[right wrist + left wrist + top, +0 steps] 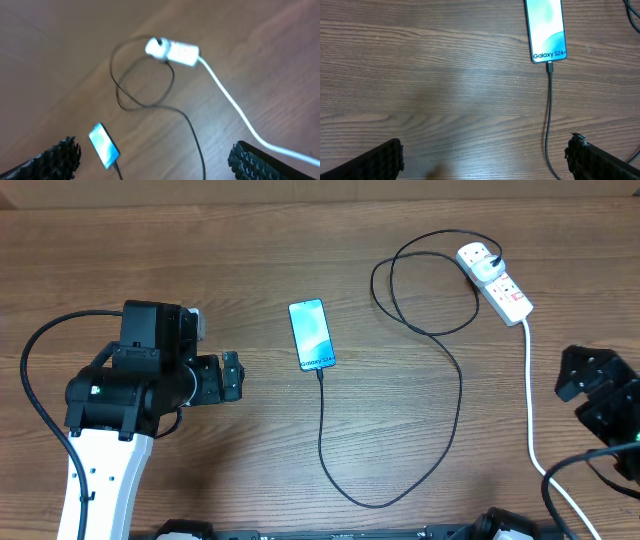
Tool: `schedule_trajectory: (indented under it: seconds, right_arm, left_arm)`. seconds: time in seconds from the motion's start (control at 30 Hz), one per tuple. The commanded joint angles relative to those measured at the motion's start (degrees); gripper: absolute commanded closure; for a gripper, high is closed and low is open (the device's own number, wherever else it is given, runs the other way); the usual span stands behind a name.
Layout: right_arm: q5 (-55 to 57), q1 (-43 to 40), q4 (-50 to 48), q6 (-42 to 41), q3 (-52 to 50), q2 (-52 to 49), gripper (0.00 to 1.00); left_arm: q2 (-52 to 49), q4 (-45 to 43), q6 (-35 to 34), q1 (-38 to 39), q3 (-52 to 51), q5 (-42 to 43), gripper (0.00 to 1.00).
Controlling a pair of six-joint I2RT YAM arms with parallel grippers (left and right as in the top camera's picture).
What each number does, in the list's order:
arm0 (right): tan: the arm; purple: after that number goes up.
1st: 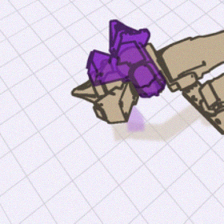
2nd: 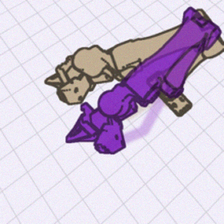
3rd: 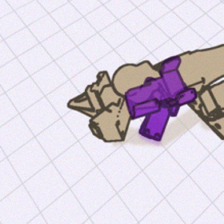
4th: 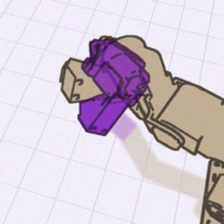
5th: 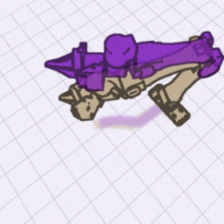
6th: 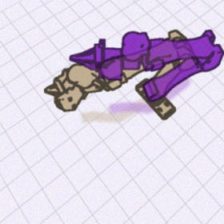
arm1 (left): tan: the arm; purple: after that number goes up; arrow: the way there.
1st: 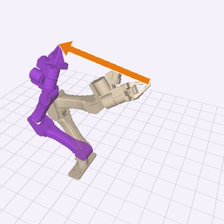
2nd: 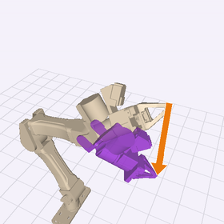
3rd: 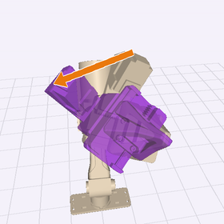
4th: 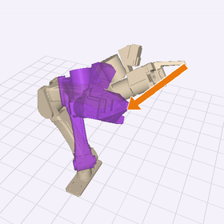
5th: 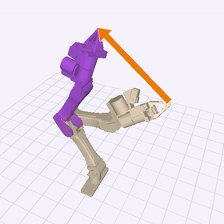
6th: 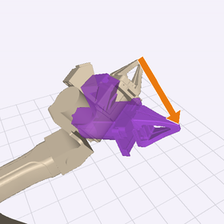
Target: Plug charger to phone and switch on socket
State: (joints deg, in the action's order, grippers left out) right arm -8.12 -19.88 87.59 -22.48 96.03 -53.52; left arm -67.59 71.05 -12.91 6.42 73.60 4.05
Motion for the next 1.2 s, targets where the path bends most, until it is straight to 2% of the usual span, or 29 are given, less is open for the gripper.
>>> schedule_trajectory:
  seconds: [0.0,0.27,0.43,1.17]
  right_arm:
    - [-1.01,-0.07,1.14,-0.2,-2.34,1.09,0.04]
    - [-1.14,-0.07,2.01,-0.09,-8.63,7.3,0.03]
    - [-4.31,-0.07,6.95,-0.26,-10.54,7.65,0.0]
    - [-4.87,-0.07,9.18,1.01,-10.58,7.58,0.0]
  left_arm:
    - [-0.22,-0.17,0.92,0.48,0.76,0.0,0.0]
    - [-0.22,-0.17,0.92,0.48,0.76,0.0,0.0]
    - [-0.22,-0.17,0.92,0.48,0.76,0.0,0.0]
    - [-0.22,-0.17,0.92,0.48,0.76,0.0,0.01]
